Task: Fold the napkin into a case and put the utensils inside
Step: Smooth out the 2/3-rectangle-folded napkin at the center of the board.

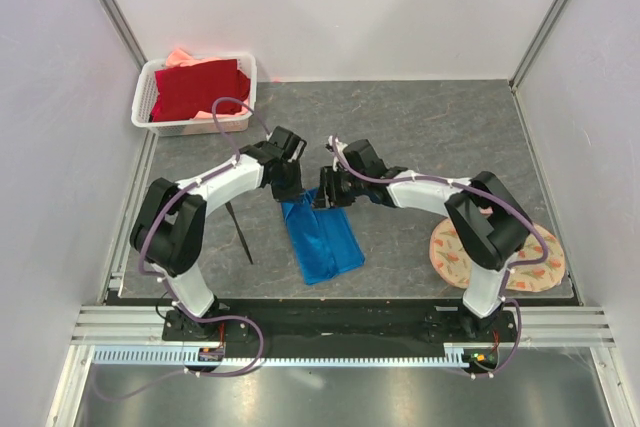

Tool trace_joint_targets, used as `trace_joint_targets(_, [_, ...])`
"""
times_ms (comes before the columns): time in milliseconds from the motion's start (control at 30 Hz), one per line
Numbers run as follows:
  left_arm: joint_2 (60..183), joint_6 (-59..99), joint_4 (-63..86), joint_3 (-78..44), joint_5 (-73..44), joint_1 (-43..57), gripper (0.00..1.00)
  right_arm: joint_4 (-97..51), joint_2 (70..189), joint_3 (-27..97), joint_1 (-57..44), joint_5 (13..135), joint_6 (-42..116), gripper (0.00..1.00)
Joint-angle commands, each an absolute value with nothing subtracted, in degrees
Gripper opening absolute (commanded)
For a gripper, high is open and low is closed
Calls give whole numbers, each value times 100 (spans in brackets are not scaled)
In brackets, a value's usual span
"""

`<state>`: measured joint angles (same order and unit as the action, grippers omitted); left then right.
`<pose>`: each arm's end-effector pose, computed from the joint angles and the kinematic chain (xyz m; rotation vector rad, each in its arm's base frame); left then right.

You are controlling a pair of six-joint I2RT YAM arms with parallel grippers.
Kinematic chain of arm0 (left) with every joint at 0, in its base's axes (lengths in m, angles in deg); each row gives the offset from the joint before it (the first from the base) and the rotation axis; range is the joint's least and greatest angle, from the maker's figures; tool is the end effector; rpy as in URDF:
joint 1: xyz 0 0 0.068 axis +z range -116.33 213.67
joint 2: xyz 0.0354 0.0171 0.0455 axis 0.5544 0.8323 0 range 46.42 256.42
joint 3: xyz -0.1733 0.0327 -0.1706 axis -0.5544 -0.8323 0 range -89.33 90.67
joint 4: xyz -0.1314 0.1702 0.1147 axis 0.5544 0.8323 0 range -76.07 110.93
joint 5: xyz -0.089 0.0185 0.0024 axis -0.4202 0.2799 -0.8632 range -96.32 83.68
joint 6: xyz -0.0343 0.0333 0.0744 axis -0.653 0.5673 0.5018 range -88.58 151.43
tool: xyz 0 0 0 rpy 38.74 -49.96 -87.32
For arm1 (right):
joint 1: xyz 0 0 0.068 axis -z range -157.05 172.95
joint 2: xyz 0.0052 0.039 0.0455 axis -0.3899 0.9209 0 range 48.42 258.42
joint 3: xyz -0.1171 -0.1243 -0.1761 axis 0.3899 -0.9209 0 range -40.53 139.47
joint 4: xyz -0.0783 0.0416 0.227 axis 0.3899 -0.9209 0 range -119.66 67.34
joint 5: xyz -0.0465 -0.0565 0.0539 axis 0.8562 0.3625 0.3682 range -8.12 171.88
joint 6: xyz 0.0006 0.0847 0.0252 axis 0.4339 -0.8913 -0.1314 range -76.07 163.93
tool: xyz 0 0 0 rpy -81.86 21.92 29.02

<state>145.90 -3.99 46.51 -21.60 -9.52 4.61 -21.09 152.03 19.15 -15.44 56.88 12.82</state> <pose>0.3025 -0.1732 0.1405 -0.1356 2.7609 -0.4012 0.2827 0.2664 0.1310 -0.3999 2.4614 1.0765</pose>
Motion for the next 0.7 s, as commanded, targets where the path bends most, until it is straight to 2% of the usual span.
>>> trace_joint_targets(0, [14188,-628,4232,-2533,-1072,475,2,-2457,15748,2731,-1537,6033,1729,47])
trace_joint_targets(233, [13642,-690,4092,-3131,-1115,668,2,-2784,16416,3583,-1520,6201,1976,49])
trace_joint_targets(667, [13544,-637,3969,-3255,-1423,1011,2,-2846,16882,4103,-1344,6368,1976,29])
